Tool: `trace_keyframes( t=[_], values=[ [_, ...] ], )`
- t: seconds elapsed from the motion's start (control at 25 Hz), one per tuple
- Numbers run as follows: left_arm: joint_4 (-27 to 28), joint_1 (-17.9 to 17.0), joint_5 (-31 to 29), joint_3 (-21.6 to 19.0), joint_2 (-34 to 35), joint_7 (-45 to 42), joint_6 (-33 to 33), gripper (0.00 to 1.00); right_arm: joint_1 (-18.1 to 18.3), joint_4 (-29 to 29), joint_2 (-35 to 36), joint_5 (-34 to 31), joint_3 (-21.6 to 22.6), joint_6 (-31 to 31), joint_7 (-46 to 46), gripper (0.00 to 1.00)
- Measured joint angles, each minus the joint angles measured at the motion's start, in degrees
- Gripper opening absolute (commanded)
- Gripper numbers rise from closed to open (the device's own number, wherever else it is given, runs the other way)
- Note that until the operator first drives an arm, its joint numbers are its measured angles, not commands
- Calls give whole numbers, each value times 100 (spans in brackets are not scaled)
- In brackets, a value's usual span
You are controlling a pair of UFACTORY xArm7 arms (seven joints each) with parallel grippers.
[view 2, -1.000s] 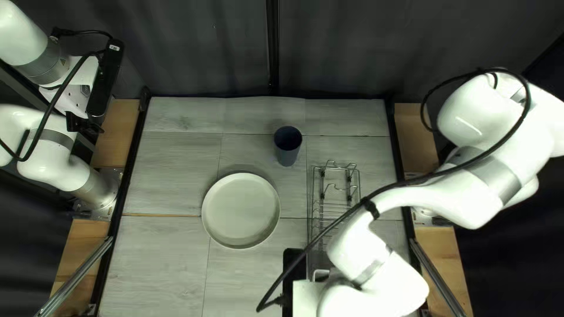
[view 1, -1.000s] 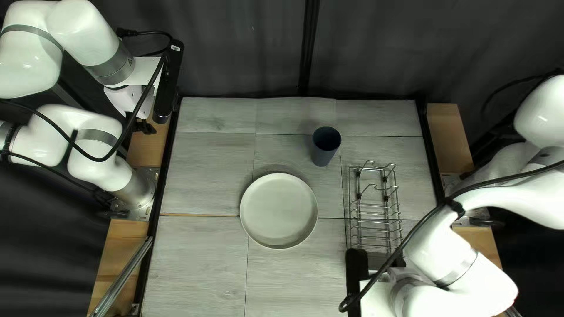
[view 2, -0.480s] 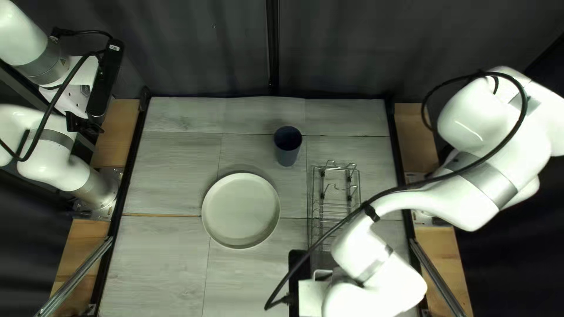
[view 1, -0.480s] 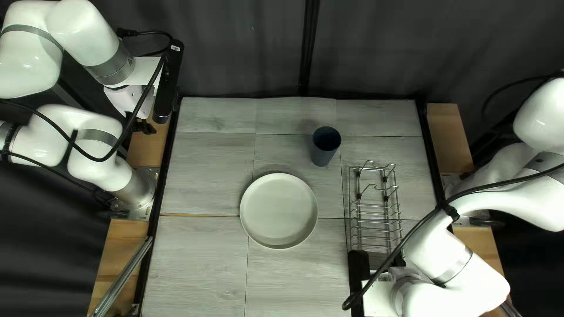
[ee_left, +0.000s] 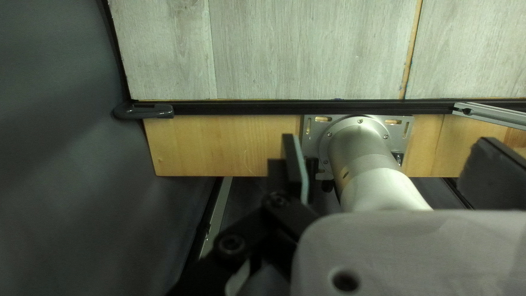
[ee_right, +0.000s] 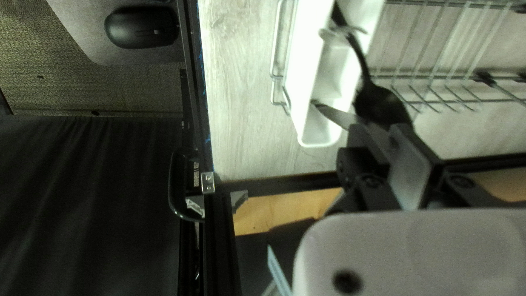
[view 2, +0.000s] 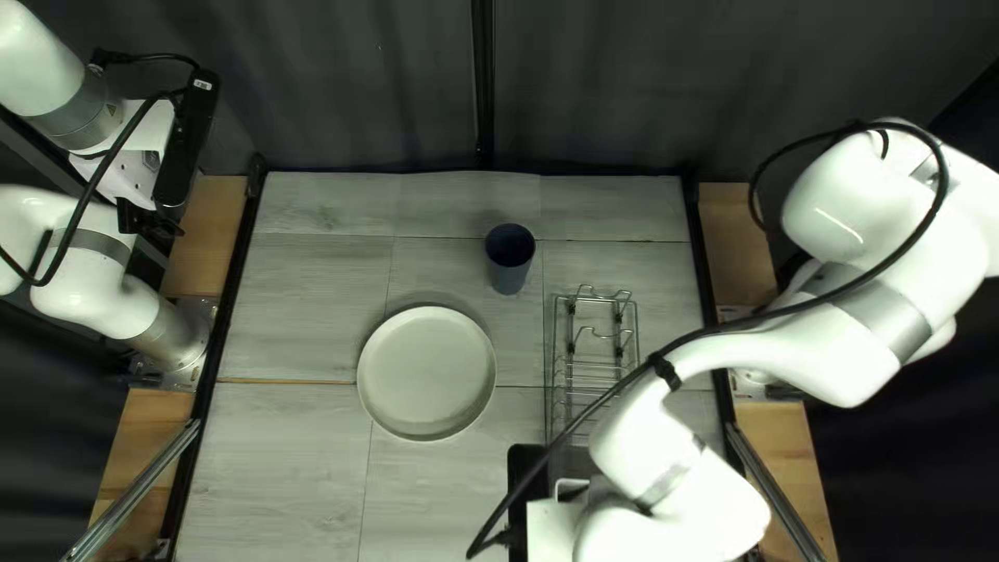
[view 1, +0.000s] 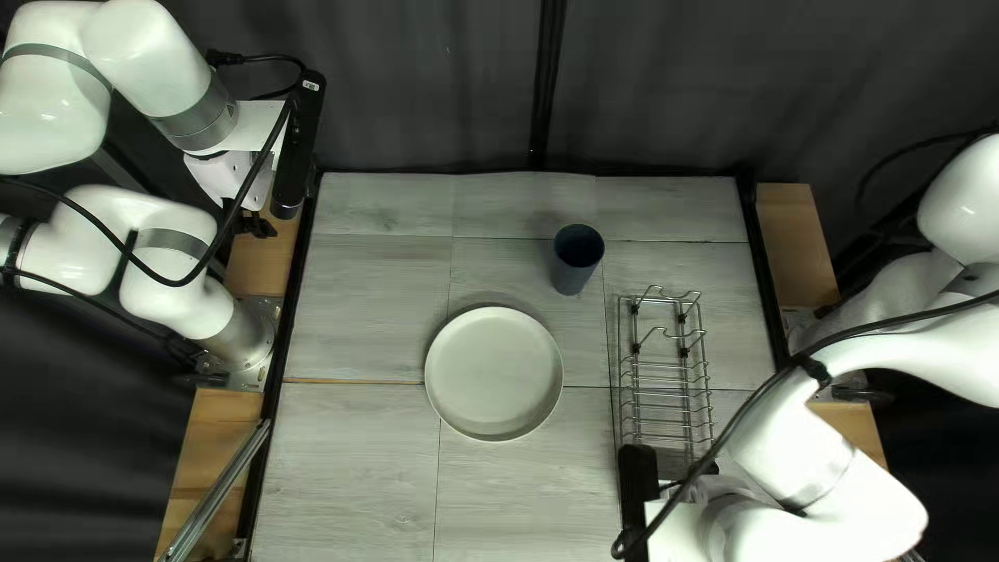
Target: Pick up and place plate onto table. Place down one fork to the left of the plate. Place spoon and knife to the right of the plate. Place cup above the knife and spoon
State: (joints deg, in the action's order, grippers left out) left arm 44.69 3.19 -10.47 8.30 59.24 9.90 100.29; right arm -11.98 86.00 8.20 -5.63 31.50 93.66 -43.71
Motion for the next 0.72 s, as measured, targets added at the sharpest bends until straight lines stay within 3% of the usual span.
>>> trace_keyframes(
  t=[0.72],
  values=[
    [0,0,0,0,0,0,0,100,121,746,-192,-65,-98,811,213,0]
  ],
)
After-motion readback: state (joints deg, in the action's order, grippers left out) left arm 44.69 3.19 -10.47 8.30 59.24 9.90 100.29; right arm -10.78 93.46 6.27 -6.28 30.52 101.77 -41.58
